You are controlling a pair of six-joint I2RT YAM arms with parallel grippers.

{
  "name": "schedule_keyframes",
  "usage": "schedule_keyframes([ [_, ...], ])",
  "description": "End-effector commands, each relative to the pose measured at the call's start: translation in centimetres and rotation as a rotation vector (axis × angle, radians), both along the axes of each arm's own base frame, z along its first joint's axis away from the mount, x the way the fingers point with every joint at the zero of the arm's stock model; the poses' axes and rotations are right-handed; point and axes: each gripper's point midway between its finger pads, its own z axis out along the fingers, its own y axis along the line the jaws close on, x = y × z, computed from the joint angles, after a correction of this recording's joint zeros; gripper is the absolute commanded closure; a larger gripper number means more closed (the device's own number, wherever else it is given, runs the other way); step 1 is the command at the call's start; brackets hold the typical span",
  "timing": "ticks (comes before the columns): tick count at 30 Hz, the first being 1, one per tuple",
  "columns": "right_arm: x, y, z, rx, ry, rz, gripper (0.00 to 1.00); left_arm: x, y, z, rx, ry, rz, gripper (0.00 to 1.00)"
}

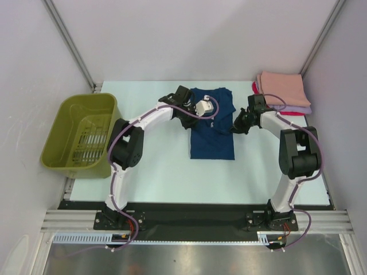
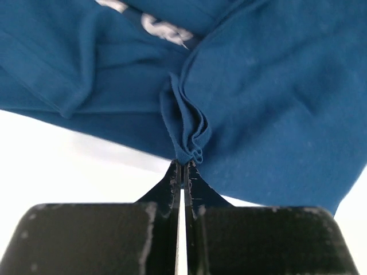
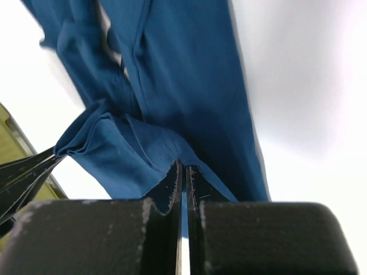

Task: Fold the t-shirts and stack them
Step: Fold the tshirt

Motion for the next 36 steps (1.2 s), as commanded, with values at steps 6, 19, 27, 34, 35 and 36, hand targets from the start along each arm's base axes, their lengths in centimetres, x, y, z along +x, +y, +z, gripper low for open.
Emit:
schedule_keyframes([
  [6,4.1,-1.1,-0.4,-0.021,-0.042,-0.043,1.00,3.2,-1.3,1.1,-0.066,-0.028,0.119,1.00],
  [19,5.5,-7.4,2.2,-0.139,-0.104,-0.201,0.48,6.0,1.4,0.6,0.050,-0.061,0.349,0.62],
  [27,3.5,-4.2,5.2,-0.166,-0.257,0.029,0.51,4.9,-0.6,4.4,-0.115,-0.020,0.297,0.47],
  [34,4.9,-2.7,2.1,-0.223,-0.216,0.212,0.50,3.6,-1.9,0.8,-0.108,0.151,0.256,0.48],
  [35,4.9,-2.5,0.8,-0.227,-0.185,0.234,0.50,3.8,-2.0,0.5,-0.103,0.164,0.264,0.50],
  [36,5.0,-2.2,0.6,-0.236,-0.184,0.262,0.51,4.0,-2.4,0.1,-0.107,0.179,0.269,0.52],
])
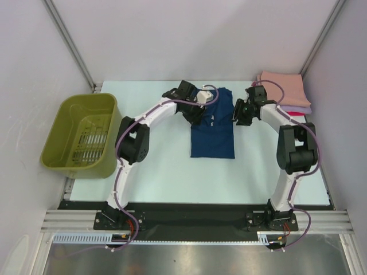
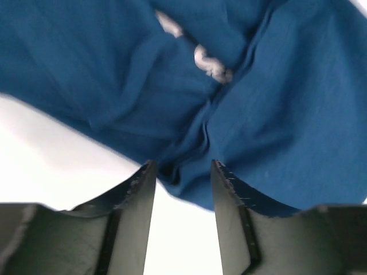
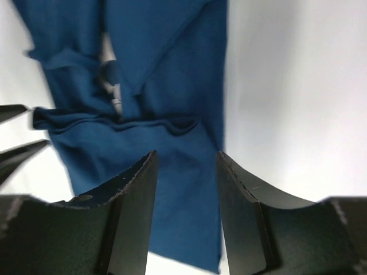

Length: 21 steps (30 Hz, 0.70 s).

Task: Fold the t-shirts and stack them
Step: Fold the tshirt

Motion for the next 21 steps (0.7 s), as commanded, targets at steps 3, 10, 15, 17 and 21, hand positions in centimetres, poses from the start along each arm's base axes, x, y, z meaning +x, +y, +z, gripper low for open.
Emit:
schedule_keyframes([
  [3,0.6,1.3,-1.8,-0.044,0.025,0.149,0.52,0.1,-1.4,0.3,-0.065,0.070,0.002,0.62],
  [10,0.8,2.2,-2.9,-0.063,0.025,0.182,0.60,-0.6,-1.1,0.1,-0.059,0.083,-0.021,0.71],
  [15,1.1,2.0,-3.4,-0.080,0.036,0.170,0.79,-1.2,-0.3,-0.5,-0.028,0.087,-0.029,0.56],
  [17,1.2,1.9,-3.4,-0.089,0.036,0.166,0.94,-0.8,0.1,-0.9,-0.015,0.083,-0.018,0.54],
  [21,2.1,1.2,-2.5,-0.117,0.009,0.142,1.00,-0.3,0.6,-1.2,-0.006,0.085,-0.004,0.62],
])
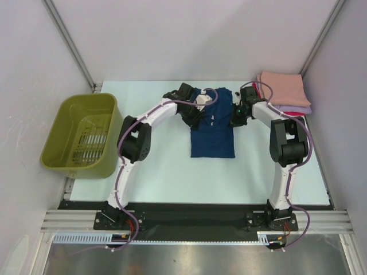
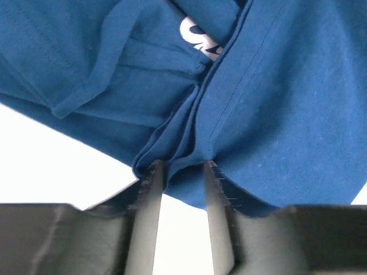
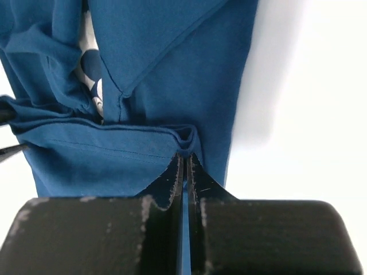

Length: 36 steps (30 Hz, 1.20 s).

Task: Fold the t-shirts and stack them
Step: Fold the tshirt

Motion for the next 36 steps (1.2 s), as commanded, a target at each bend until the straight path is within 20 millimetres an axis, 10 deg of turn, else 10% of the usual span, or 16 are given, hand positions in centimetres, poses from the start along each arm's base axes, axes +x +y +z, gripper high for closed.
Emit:
schedule_keyframes([
  [1,2.0,-0.8,1.9,-0.032,-0.070,-0.023,1.00,1.1,0.7,0.9,0.000,-0.034,0.006,0.69],
  [5,2.2,-1.1,3.4,-0.029,-0.121,-0.046,1.00,1.6,0.2,2.4,-0.042,-0.054,0.013,1.00],
  [11,1.0,-2.3,4.3,-0.036,-0.180,-0.103,1.00,1.3,-0.4,6.1,-0.134,-0.128,0.003,1.00],
  [25,3.1,-2.8,2.3,-0.002,-0.171,-0.165,0.96,4.5,1.5,3.0,-0.002,-0.183,0.150,1.00],
  [29,3.2,-3.2,1.9,-0.020,-0.140,-0.186,0.56,4.9,1.5,3.0,0.005,-0.183,0.163,0.47],
  [36,0.9,-6.1,5.7,-0.094,-0.156,-0.326,0.50,5.9,2.0,9.5,-0.013,-0.342,0.155,0.41],
])
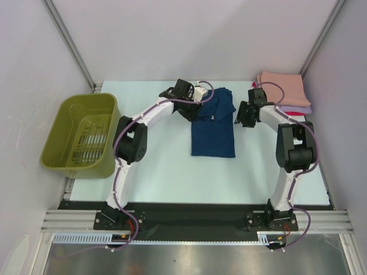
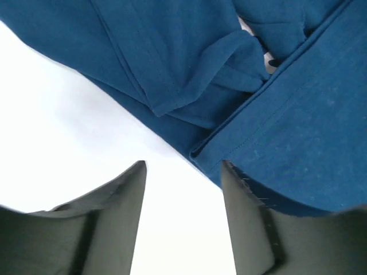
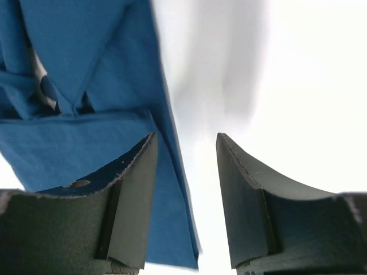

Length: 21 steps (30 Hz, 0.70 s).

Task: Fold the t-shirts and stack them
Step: Fold the tshirt

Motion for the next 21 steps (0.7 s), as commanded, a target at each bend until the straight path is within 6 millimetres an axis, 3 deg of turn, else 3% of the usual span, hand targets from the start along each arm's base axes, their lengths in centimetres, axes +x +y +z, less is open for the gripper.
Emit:
schedule_keyframes([
  [1,-1.4,-1.3,5.9,-0.021,-0.070,-0.087,0.50,0.7,-0.4,7.7,-0.052,-0.160,-0.042,0.47],
  [2,-3.1,-1.0,4.9,-0.010,-0.025,-0.076,0.50,-0.8,-0.2,8.4,-0.047,-0.169,-0.097,0.50],
  [4,-5.5,-0.4,5.1,0.001,0.009,-0.064,0.50,-4.0,-1.4,8.1,-0.060,-0.153,-0.218,0.58],
  [6,-8.7,0.8,3.4,0.027,0.075,-0.026,0.50,-8.7,-2.0,6.3,-0.044,-0.063,-0.393,0.59],
  [8,-10.7,2.0,3.4,0.057,0.092,-0.006,0.50,-11.6,-1.9,4.6,-0.022,-0.007,-0.518,0.60],
  [9,-12.4,2.2,2.2,0.055,0.132,0.001,0.49,-13.1,-1.5,3.8,-0.007,0.036,-0.554,0.60],
  [12,-14.1,3.5,1.7,0.093,0.140,0.018,0.48,-16.2,-1.8,1.8,0.031,0.082,-0.648,0.55],
  [15,-15.7,4.4,0.1,0.116,0.178,0.033,0.47,-18.1,-2.2,0.3,0.062,0.092,-0.720,0.51],
  [21,-16.7,4.1,-2.2,0.095,0.223,0.029,0.48,-19.2,-2.3,-2.0,0.113,0.075,-0.749,0.46],
])
